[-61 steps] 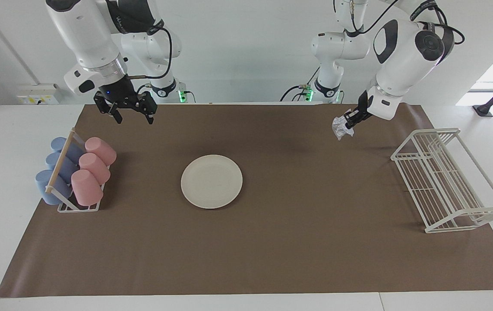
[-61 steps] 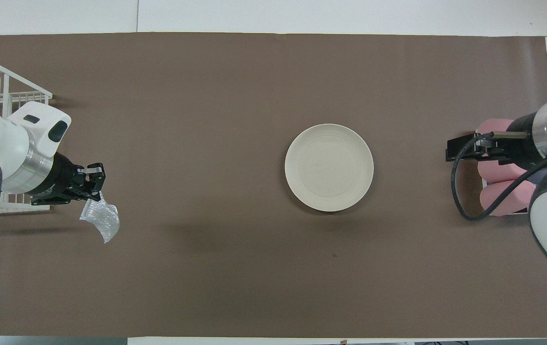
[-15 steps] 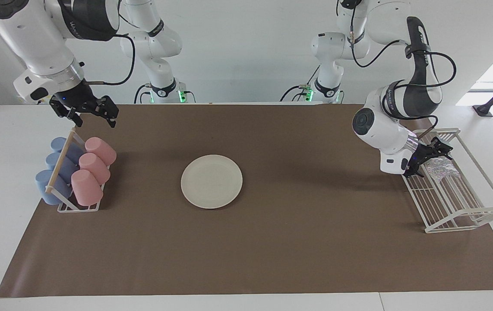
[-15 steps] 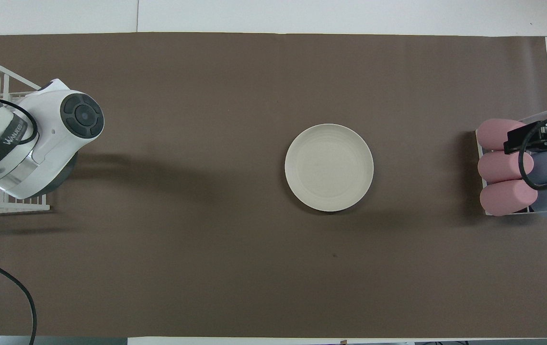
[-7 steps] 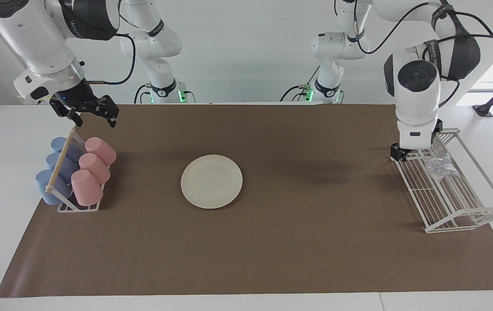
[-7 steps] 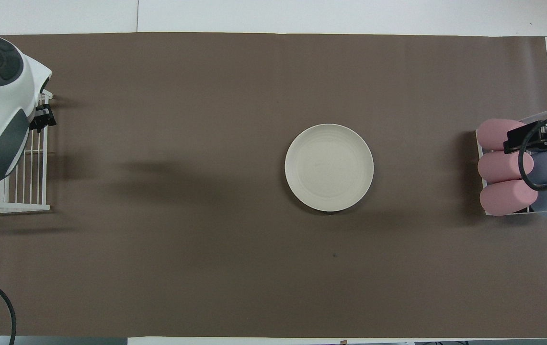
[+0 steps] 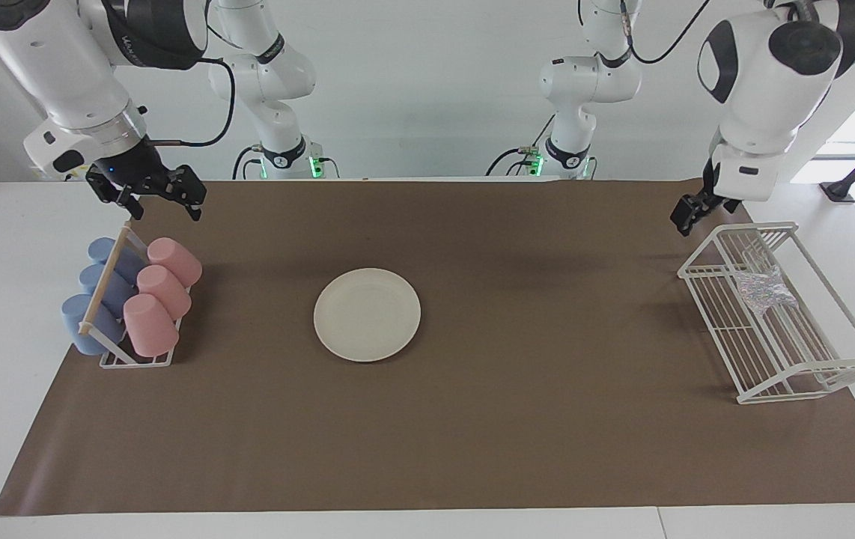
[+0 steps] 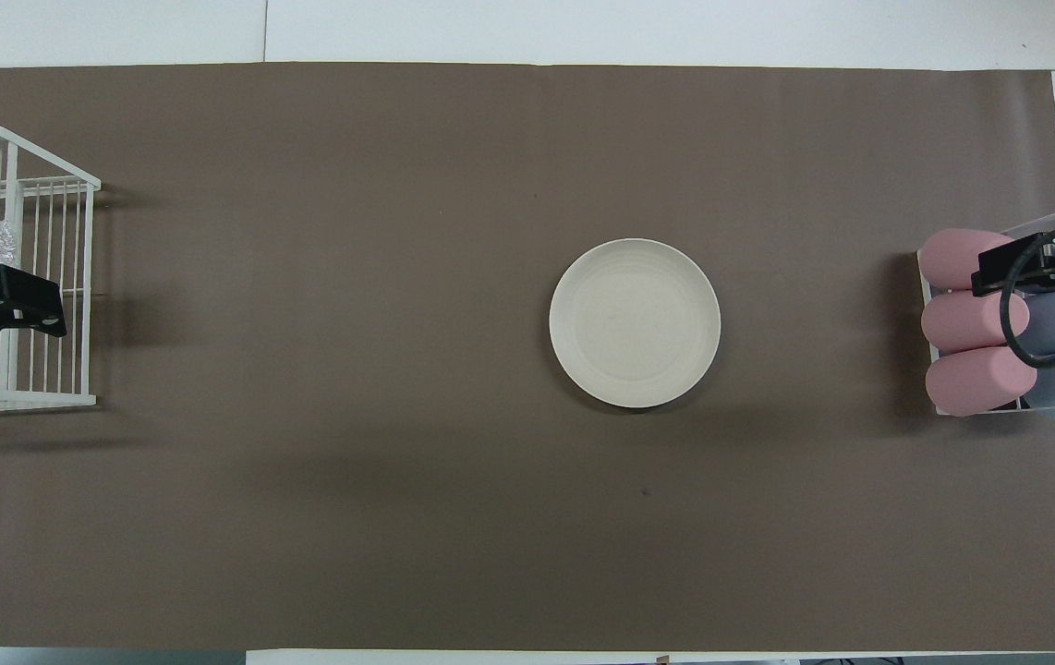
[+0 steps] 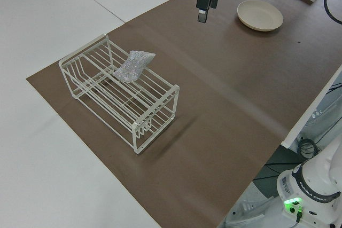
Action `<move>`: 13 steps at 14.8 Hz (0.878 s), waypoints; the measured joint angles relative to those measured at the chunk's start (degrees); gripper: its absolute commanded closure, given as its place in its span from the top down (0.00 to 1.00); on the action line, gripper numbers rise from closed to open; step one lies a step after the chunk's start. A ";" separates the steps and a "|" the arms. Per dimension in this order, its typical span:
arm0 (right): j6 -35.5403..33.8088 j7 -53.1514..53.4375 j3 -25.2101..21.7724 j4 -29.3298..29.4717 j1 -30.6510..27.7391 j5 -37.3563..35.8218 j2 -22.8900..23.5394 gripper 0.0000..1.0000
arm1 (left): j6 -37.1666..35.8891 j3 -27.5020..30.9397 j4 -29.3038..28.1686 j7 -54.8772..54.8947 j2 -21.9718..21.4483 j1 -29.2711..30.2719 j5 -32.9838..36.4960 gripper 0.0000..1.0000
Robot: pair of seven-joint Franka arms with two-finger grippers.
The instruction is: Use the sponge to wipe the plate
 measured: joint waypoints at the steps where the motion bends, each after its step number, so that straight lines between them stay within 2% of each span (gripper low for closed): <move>1: 0.00 0.00 0.00 0.00 0.00 0.00 -0.01 1.00 | 0.15 0.02 -0.01 0.14 -0.17 0.00 -1.99 1.00; 4: 0.00 0.00 0.00 0.00 0.00 0.00 -0.02 1.00 | 0.47 0.14 0.03 0.17 0.32 -0.01 -5.16 1.00; 13: 0.00 0.00 0.00 0.00 0.00 0.00 -0.03 1.00 | 0.14 -0.70 2.25 5.88 3.03 -0.24 -5.18 1.00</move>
